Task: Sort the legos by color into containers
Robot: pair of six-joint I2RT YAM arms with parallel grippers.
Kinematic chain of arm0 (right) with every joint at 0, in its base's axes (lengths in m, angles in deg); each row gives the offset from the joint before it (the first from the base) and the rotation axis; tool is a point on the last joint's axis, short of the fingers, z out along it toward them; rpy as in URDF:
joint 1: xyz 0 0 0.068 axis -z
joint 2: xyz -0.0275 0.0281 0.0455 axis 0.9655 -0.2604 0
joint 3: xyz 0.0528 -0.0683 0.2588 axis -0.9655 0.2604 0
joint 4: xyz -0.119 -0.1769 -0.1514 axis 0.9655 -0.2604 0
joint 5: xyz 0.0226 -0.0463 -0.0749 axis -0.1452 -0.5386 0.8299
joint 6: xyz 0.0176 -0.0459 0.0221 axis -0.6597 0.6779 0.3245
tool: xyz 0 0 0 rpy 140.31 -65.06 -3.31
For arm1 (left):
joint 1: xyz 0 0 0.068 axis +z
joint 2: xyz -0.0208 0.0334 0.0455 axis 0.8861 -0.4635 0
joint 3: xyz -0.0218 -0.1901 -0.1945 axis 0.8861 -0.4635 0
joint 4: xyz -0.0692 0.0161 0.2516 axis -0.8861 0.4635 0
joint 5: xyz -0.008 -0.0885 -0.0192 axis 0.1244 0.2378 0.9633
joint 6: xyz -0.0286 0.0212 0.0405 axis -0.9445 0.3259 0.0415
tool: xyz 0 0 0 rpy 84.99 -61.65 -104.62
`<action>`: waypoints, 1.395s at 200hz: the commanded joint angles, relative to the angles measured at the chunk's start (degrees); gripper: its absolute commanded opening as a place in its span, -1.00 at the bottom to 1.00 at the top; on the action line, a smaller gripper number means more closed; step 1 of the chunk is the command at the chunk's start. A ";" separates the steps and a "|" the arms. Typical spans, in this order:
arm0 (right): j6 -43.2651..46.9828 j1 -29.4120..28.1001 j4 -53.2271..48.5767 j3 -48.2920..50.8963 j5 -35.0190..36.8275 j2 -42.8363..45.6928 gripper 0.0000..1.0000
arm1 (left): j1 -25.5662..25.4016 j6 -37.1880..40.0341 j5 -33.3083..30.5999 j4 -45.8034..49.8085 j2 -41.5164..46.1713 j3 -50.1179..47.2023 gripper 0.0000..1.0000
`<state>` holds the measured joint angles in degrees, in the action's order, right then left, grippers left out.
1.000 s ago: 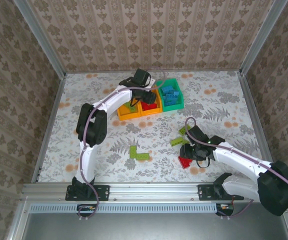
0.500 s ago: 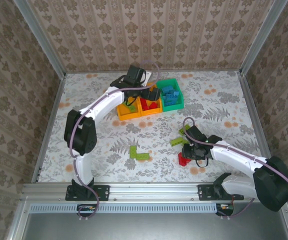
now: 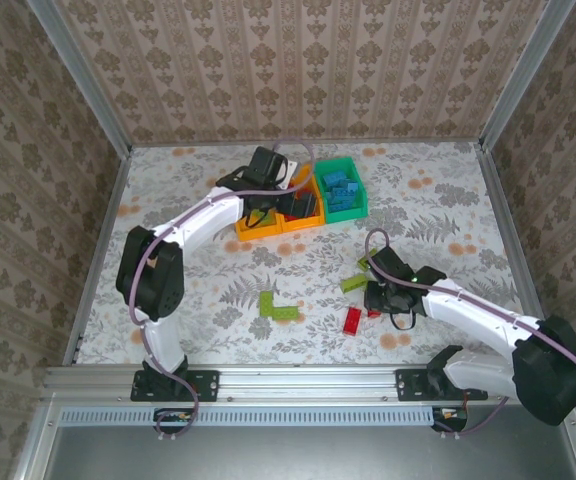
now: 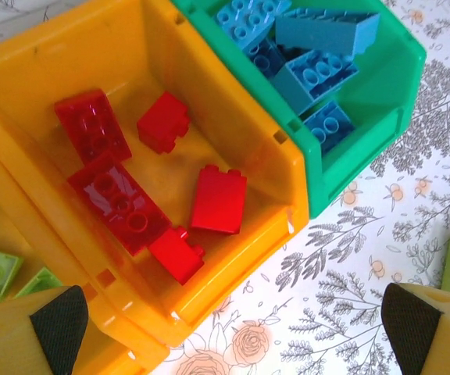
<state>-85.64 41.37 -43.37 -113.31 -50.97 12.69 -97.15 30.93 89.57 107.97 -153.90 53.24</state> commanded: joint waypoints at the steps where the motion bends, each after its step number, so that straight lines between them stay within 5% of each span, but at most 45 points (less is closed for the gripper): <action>1: 0.14 -0.56 -1.96 -5.12 0.27 3.00 -0.62 | -1.16 -2.21 -1.64 -0.44 4.10 -2.77 1.00; 43: 3.62 2.36 2.76 -13.52 -1.96 -0.04 -0.61 | -3.30 -4.14 -3.08 -2.68 10.76 -12.96 1.00; 116: 5.75 7.23 9.80 -43.27 -14.61 -30.71 -0.64 | -12.93 -5.59 -9.35 -4.46 21.93 -28.01 1.00; 201: 2.95 8.67 9.28 -68.25 -16.42 -54.98 -0.58 | -26.01 -10.93 -15.57 -8.78 25.16 -34.15 1.00; 235: 1.71 8.67 8.73 -73.41 -16.97 -59.73 -0.31 | -29.12 -12.64 -16.30 -10.12 23.83 -34.43 1.00; 256: 2.46 8.67 8.40 -73.29 -17.50 -59.21 0.46 | -30.00 -12.88 -15.76 -11.30 22.74 -34.10 1.00; 279: 4.25 8.71 9.58 -69.50 -17.30 -55.14 0.66 | -30.41 -12.28 -13.96 -12.12 20.81 -32.44 1.00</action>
<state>-82.71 50.00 -33.68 -184.32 -67.07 -46.85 -126.79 19.37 74.84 97.59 -131.00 19.27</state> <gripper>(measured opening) 0.795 0.994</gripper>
